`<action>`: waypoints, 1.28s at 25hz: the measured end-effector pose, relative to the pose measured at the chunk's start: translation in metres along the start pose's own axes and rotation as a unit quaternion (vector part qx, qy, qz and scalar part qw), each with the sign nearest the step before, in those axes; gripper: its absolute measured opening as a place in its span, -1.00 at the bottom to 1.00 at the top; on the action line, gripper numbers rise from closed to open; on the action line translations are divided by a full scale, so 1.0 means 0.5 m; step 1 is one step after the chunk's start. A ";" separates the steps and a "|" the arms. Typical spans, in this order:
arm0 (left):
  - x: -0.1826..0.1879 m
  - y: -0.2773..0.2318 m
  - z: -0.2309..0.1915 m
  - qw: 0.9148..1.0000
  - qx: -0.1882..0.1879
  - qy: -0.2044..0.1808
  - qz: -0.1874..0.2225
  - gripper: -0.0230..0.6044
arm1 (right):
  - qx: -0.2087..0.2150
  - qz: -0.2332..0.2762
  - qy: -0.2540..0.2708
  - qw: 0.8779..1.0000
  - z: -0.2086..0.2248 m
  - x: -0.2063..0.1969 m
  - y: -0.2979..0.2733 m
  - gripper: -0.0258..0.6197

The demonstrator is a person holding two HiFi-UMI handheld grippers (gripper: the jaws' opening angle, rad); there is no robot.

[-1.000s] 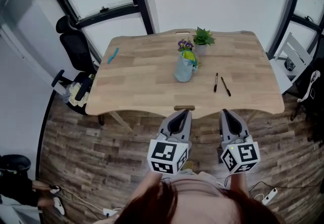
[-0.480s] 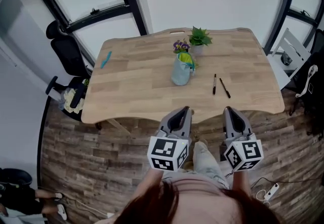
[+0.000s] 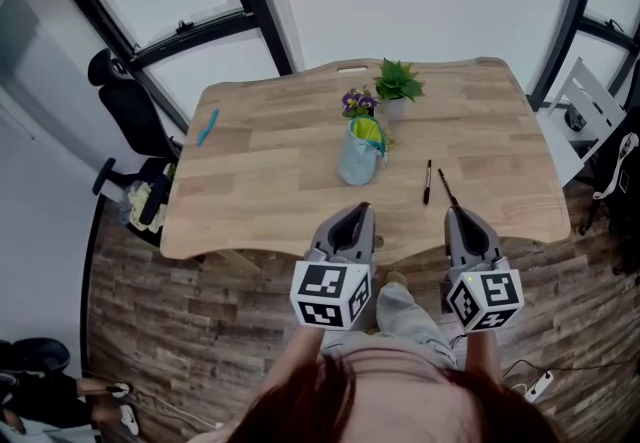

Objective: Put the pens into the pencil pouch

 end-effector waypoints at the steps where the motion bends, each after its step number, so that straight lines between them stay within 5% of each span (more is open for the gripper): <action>1: 0.001 -0.014 -0.006 1.000 0.003 0.003 -0.003 -0.92 | 0.000 -0.002 0.002 1.000 0.006 0.003 -0.011 -0.92; 18: -0.008 -0.208 -0.092 0.994 0.069 0.063 -0.058 -0.73 | -0.003 -0.068 0.031 0.997 0.151 0.006 -0.153 -0.76; 32: -0.071 -0.345 -0.157 0.974 0.108 0.148 -0.135 -0.55 | -0.029 -0.162 0.041 0.985 0.277 -0.082 -0.208 -0.70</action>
Point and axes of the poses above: the fingertips, and each gripper's own axes: y backward along the fingers, z to its right, x out of its top, the point moved 9 cm from there along y, backward along the fingers, and after that the axes turned 13 degrees about -y, right-handed, at the moved point
